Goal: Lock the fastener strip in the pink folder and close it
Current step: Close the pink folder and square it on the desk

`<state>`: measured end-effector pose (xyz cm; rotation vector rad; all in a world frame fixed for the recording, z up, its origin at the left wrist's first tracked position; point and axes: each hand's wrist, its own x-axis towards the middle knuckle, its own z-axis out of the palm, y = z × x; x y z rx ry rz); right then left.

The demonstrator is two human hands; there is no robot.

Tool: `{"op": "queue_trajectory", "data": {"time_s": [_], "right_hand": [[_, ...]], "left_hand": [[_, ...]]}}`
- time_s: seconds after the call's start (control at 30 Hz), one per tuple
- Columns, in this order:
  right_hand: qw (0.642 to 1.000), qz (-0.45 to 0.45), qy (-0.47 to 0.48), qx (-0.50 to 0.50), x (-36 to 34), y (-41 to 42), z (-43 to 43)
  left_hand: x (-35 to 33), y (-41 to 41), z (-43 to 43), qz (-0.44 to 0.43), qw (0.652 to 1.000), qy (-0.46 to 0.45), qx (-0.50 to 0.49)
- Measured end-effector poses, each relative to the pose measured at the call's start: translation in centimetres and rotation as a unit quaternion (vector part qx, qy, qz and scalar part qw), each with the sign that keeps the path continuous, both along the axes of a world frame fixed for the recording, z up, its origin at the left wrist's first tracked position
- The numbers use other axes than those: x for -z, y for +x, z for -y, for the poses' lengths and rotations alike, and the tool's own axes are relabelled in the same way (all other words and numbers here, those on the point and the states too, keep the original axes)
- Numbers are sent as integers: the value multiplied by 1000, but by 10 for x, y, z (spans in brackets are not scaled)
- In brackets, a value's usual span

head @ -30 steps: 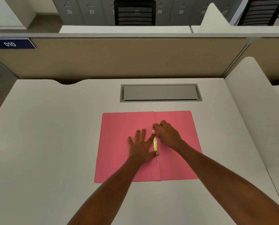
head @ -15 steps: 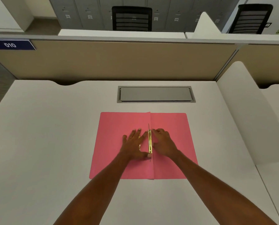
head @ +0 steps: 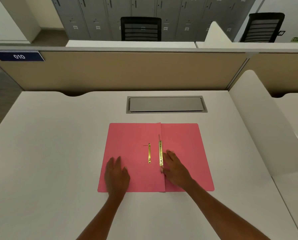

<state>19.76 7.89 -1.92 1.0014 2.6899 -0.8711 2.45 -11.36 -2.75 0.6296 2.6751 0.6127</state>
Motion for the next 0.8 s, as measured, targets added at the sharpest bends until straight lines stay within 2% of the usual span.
{"op": "queue_trajectory", "data": {"time_s": [0.1, 0.17, 0.43, 0.67, 0.8], "right_hand": [[1000, 19, 13, -9, -1, 0, 0], [999, 28, 11, -13, -2, -1, 0], [998, 50, 27, -34, -13, -3, -1], [998, 51, 6, -31, -20, -3, -1], [997, 60, 15, -44, -21, -3, -1]], "left_hand": [[-4, 9, 21, 17, 994, -70, -80], [-7, 11, 27, 42, 989, -83, -116], [-26, -22, 21, 122, 968, -11, -218], [-23, -57, 33, 169, 956, 48, -234], [-21, -72, 41, 172, 961, 36, -212]]}}
